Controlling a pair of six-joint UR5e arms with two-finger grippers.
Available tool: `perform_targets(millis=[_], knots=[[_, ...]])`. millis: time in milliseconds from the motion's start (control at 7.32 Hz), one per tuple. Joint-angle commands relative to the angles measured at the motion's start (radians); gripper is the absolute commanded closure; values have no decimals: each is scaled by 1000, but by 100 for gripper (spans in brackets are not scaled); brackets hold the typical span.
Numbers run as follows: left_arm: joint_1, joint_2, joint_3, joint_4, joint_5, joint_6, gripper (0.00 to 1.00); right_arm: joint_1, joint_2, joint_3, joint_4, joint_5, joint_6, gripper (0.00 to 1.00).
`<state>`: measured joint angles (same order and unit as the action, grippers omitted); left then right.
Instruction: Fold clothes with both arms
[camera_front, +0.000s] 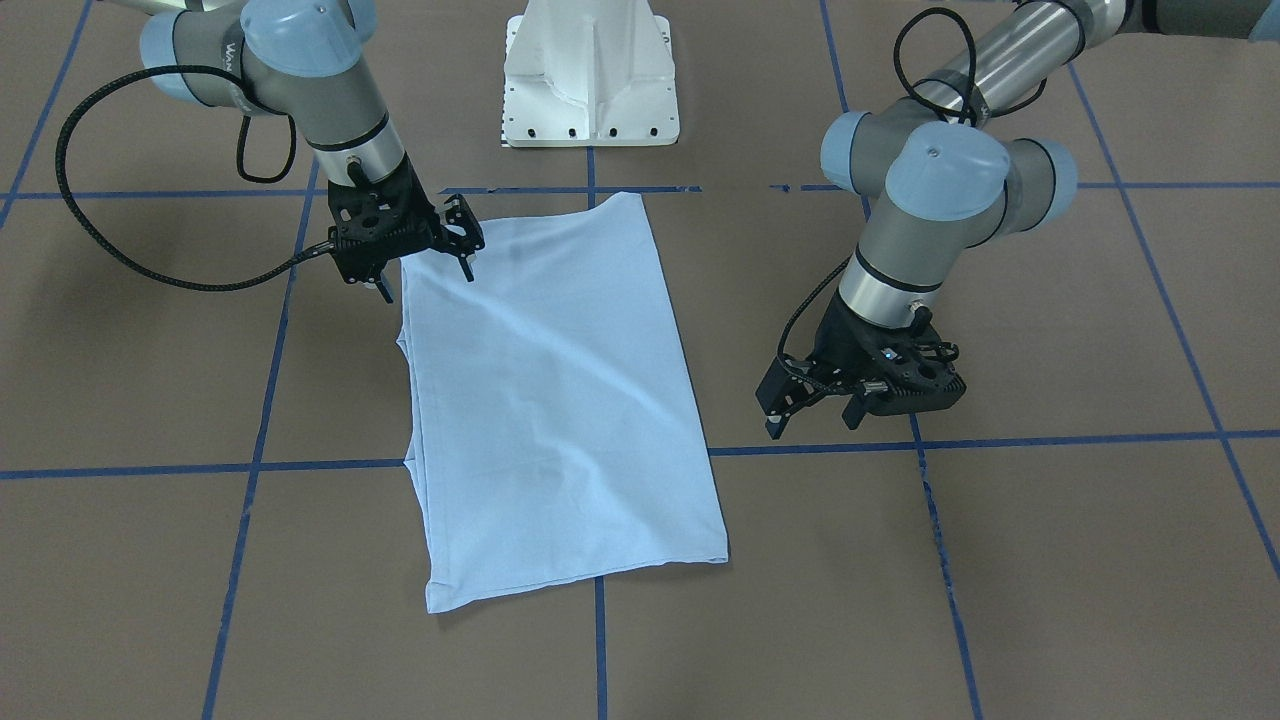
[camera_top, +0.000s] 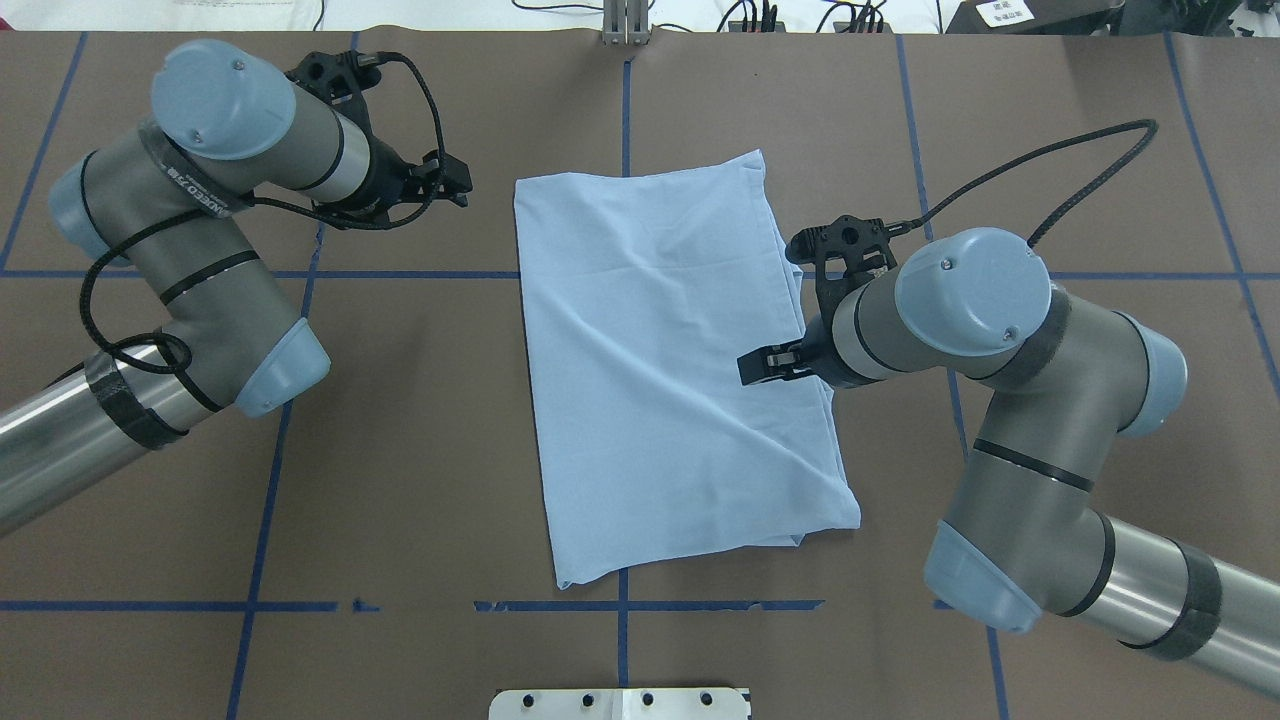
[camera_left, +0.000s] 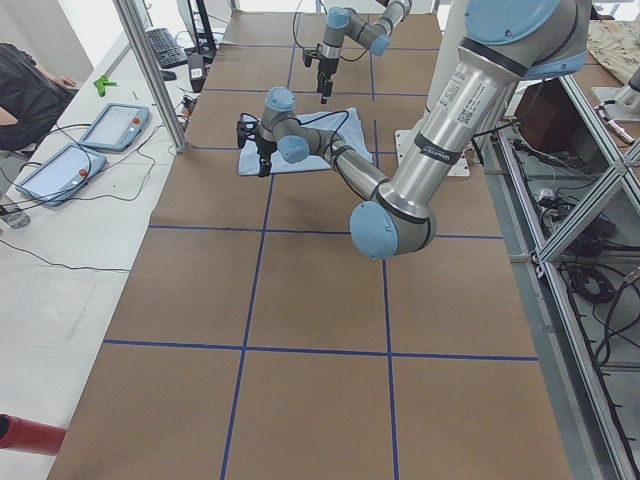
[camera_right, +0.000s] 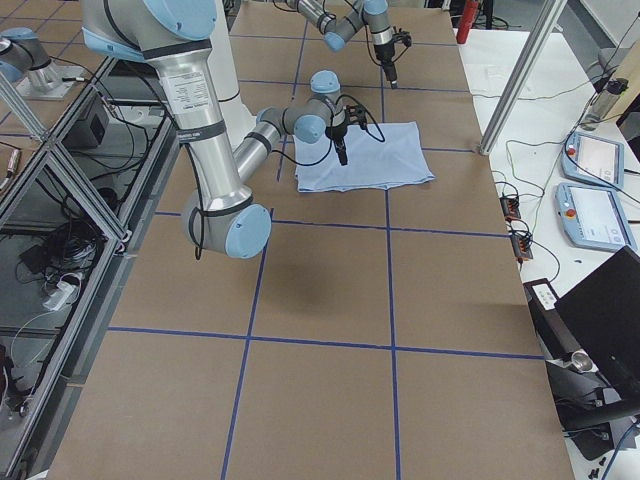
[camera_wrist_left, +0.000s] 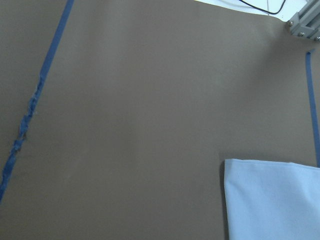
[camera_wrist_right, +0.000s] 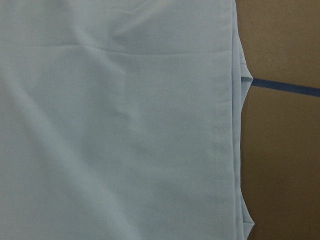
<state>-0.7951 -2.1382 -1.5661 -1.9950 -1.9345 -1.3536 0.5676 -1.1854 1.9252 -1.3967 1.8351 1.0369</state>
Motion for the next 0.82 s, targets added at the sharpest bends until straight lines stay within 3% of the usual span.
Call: perform_targets(millis=[0, 273, 683], knots=[[137, 61, -120, 1, -58, -228, 0, 15, 10, 3, -4, 64, 52, 0], [345, 89, -238, 7, 49, -500, 0, 17, 9, 20, 2, 75, 133, 0], [548, 78, -236, 89, 167, -650, 1, 14, 7, 17, 5, 73, 170, 0]])
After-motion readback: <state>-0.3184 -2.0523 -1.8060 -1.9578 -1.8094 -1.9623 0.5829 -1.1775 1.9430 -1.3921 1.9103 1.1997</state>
